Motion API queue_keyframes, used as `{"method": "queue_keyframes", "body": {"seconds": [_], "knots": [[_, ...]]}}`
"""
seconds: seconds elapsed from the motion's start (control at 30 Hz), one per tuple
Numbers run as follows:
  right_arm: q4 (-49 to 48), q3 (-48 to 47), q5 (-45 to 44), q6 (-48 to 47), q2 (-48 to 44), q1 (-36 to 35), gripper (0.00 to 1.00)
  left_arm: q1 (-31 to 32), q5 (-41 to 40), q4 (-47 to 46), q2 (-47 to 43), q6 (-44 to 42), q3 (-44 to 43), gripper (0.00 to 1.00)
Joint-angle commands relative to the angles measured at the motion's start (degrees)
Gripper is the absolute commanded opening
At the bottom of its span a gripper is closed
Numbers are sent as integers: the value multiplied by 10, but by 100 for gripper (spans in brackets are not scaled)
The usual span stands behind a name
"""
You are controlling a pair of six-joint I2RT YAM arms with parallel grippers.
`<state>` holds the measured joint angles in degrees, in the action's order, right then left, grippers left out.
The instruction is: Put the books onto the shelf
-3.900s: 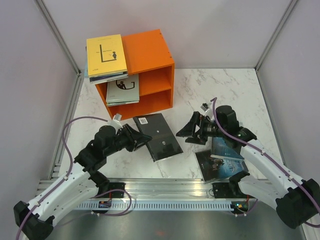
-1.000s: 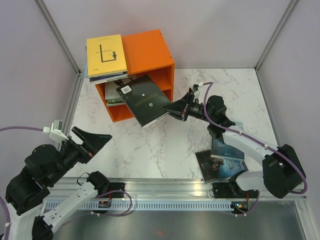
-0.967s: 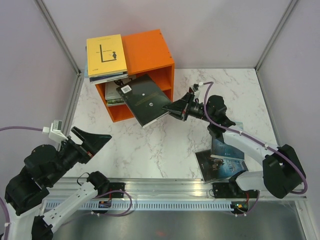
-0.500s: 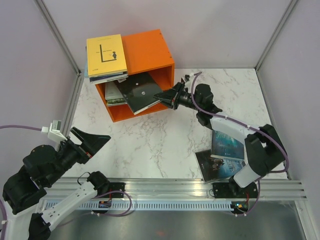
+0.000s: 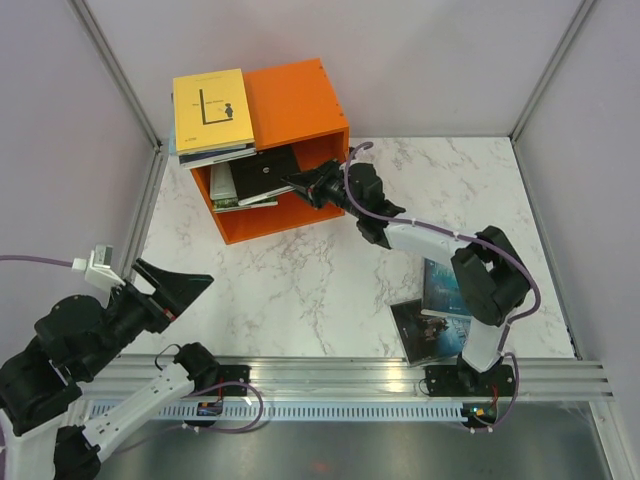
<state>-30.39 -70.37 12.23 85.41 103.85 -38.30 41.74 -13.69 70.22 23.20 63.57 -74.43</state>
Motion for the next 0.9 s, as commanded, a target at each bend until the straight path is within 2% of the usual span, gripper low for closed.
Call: {"method": "queue_keyframes", "body": {"seconds": [0.0,0.27,0.43,0.47,0.5,0.57,0.6,0.63,0.67,0.77,0.87], "knots": [[-57,-71,-76,4,20,-37,0,6,-38,35,-4,21,-34,100],[-17,-136,-156,20,85,-74,0,24,-69,104,-17,44,-89,100],[-3,-176,-148,16,123,-92,0,40,-88,131,-34,61,-90,100],[2,-182,-138,15,135,-96,3,42,-90,133,-39,66,-88,100],[9,-195,-131,13,141,-97,19,45,-93,134,-41,67,-87,100],[12,-202,-123,13,151,-99,32,50,-97,136,-45,70,-84,100],[14,-199,-101,13,150,-99,47,52,-101,136,-47,72,-83,100],[17,-194,-94,7,147,-100,52,56,-103,136,-47,71,-83,100],[25,-179,-88,4,134,-100,65,58,-107,136,-47,73,-82,100],[28,-129,-79,-5,95,-100,82,65,-115,132,-47,73,-78,100],[30,-83,-58,-10,58,-101,84,70,-126,123,-50,73,-71,100]]}}
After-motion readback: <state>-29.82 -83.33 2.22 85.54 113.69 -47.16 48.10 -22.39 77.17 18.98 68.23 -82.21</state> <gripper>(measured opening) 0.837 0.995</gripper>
